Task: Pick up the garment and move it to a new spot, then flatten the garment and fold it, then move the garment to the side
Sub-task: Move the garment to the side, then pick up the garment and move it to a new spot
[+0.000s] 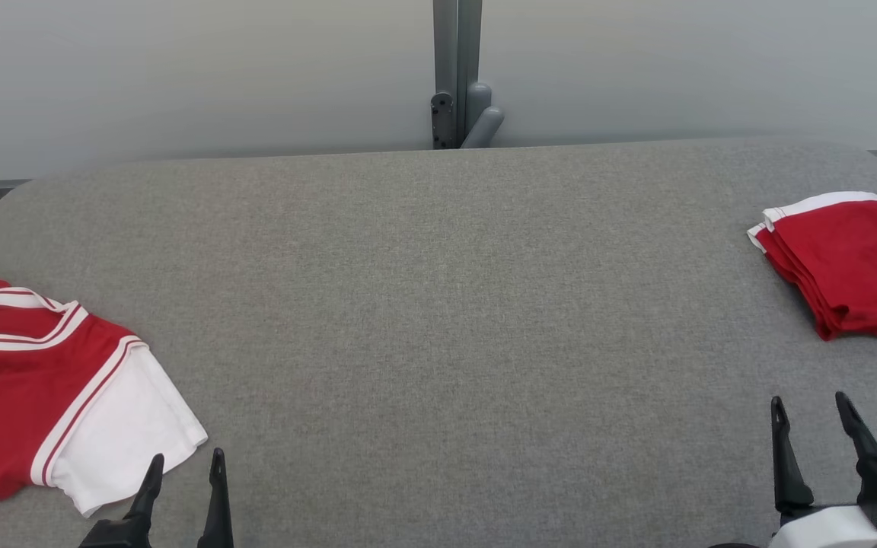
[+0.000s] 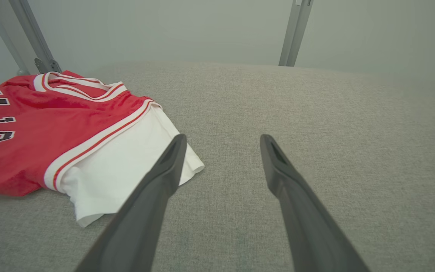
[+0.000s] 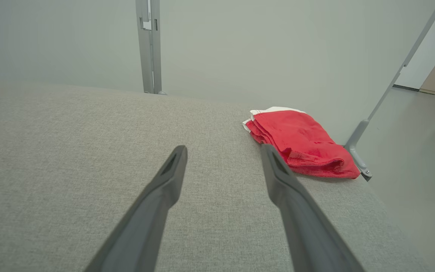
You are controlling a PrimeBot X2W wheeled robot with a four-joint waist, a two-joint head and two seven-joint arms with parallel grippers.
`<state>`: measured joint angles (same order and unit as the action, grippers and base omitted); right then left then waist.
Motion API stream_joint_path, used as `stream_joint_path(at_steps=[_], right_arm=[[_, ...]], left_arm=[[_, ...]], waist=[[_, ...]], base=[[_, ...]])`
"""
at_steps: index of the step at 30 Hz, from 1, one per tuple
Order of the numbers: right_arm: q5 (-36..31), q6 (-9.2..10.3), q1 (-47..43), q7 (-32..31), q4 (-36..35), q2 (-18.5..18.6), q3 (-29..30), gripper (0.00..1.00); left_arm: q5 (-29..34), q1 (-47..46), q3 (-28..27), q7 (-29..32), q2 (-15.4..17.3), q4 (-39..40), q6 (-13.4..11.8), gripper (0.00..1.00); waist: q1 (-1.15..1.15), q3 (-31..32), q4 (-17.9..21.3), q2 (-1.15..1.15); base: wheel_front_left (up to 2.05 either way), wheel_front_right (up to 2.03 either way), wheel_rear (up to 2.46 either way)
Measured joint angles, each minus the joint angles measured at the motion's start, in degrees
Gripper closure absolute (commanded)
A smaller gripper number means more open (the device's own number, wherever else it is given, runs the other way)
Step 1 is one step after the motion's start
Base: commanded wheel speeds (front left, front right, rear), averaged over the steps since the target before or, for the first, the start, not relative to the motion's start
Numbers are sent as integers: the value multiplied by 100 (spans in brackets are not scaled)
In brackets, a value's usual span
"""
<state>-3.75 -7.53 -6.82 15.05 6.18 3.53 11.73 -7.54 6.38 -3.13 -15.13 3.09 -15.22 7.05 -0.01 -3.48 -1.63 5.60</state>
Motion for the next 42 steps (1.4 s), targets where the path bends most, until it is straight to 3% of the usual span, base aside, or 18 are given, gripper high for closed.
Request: stream_joint_path(at_steps=[9,20,26,38,42], right_arm=[[364,0,-317,0,192,-75,-164,0],[253,0,-245,0,155,-74,-417,0],[290,0,-296,0,130,-73,-602,0],[460,0,-241,0,129,-73,-1165,0],[459,0,-237,0,120,-73,-1209,0]], left_arm=[[-59,-2,166,0,-14,104,24,0],[-88,-40,122,0,-20,227,29,0],[-101,-45,70,0,-23,248,33,0],[-135,205,-163,0,-29,280,26,0],[-169,203,-169,0,-29,283,26,0]], waist=[[0,67,25,0],[0,50,-102,-1],[0,66,-556,-1],[0,197,-1879,-1],[0,227,-2119,-1]], base=[[0,0,0],[0,0,0],[0,0,0],[0,0,0],[0,0,0]])
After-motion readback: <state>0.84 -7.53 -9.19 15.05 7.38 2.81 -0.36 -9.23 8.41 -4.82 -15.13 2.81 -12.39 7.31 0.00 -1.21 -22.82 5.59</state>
